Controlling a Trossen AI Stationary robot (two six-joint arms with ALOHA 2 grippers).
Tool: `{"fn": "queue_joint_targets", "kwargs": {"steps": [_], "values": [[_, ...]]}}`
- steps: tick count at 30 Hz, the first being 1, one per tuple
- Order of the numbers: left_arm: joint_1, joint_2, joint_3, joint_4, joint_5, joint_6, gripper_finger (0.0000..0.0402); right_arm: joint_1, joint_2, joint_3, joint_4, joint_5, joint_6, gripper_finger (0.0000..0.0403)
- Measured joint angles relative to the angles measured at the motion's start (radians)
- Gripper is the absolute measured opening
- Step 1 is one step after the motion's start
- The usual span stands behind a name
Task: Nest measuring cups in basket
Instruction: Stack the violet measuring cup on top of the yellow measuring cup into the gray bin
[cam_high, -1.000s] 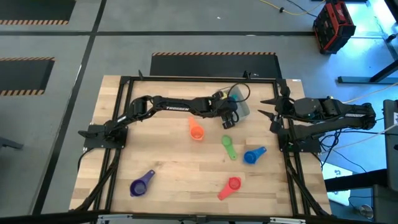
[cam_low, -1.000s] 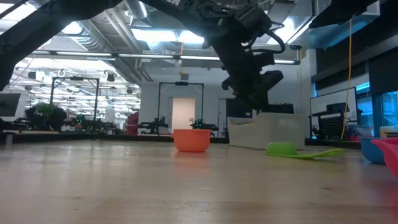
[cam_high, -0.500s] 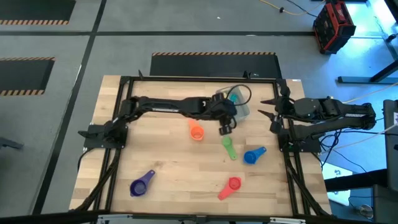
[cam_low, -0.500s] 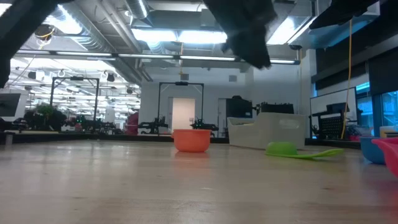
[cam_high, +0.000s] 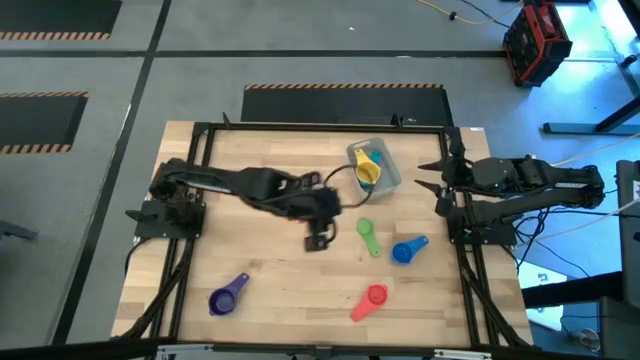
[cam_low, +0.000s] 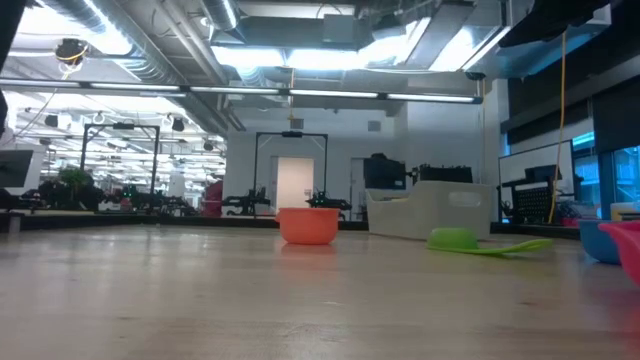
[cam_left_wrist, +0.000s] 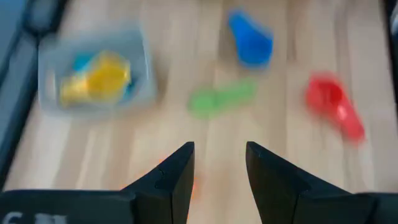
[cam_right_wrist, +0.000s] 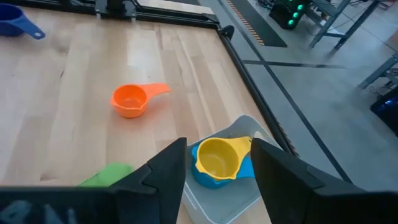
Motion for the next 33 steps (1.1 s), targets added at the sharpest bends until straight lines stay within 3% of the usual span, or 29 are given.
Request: {"fn": "queue_joint_targets", "kwargs": {"steps": [19,28,33], "values": [[-0.312,-0.042,-0.001,-0.243,-0.002,-0.572,0.0137,0.000,0.000,0.000,-0.003,0.001,-0.003,0.0184],[-0.433,-0.042,-0.001,-0.474,-0.003,-0.930,0.0137,0.000,0.000,0.000,-0.002,0.001,-0.003,0.0184],[-0.501,-0.041,-0.048,-0.476,0.000,-1.056,0.0137,0.000,0.000,0.000,-0.002,0.001,-0.003,0.0184]]}}
